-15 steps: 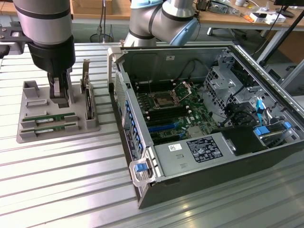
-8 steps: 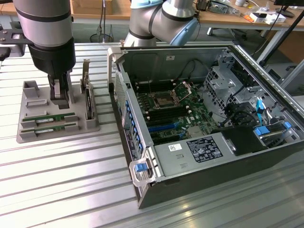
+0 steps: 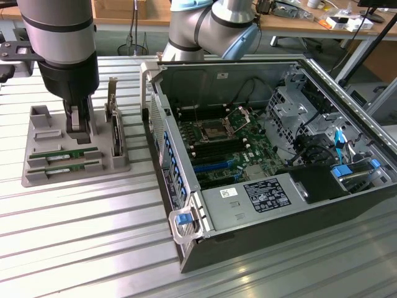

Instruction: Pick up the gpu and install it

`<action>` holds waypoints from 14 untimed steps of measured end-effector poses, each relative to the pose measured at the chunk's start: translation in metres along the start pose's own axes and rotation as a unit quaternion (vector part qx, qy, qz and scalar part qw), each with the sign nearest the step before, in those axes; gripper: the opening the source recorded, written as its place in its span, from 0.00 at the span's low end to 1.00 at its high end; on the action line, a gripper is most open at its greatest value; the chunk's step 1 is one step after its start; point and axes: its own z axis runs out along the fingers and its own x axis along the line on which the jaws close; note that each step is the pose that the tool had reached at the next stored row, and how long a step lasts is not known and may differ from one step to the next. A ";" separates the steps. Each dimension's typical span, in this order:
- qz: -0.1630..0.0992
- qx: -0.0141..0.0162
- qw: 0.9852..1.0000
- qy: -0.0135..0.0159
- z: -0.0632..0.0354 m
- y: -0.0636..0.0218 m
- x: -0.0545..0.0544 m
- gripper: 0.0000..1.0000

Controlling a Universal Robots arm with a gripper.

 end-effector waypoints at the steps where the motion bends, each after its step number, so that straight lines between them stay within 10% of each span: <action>1: 0.000 0.000 1.000 0.000 0.0005 0.0000 0.000 0.30; 14: 0.000 0.000 1.000 0.000 0.0072 -0.0004 0.002 0.30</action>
